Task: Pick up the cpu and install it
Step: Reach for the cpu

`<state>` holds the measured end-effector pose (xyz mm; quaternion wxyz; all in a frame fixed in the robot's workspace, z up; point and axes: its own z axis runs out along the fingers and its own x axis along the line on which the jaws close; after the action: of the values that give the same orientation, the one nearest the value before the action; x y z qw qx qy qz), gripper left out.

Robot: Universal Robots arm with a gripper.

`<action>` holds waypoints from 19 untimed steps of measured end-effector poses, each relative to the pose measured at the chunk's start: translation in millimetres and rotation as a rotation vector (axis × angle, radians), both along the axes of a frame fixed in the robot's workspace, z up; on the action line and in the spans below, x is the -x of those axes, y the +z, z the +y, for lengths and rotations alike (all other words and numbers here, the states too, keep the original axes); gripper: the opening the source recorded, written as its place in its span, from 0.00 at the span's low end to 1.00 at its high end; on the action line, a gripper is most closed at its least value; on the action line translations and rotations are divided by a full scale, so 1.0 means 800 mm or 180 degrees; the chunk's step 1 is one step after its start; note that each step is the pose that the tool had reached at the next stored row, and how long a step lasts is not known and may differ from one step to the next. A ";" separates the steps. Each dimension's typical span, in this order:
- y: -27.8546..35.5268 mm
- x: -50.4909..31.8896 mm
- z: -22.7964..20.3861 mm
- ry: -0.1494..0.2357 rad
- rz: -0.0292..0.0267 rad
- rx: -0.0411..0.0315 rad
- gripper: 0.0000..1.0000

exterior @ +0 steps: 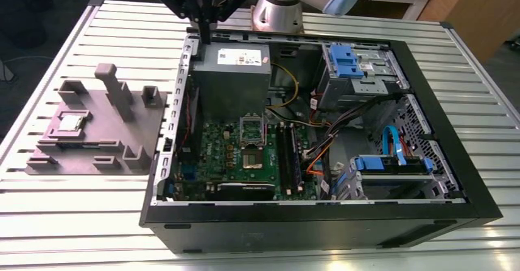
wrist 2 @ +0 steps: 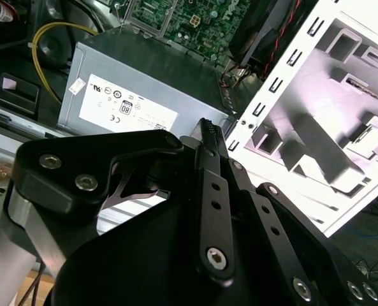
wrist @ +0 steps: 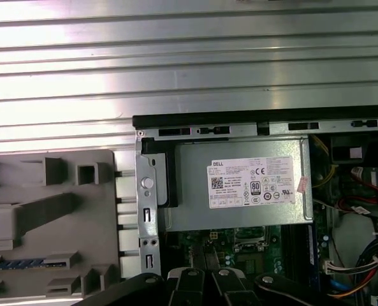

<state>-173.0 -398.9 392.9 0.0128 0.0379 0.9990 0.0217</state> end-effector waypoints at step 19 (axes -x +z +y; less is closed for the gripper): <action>-0.0004 0.007 0.0000 0.0000 0.0001 0.0000 0.10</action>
<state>-178.5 -398.9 392.6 0.0126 0.0379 0.9990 0.0217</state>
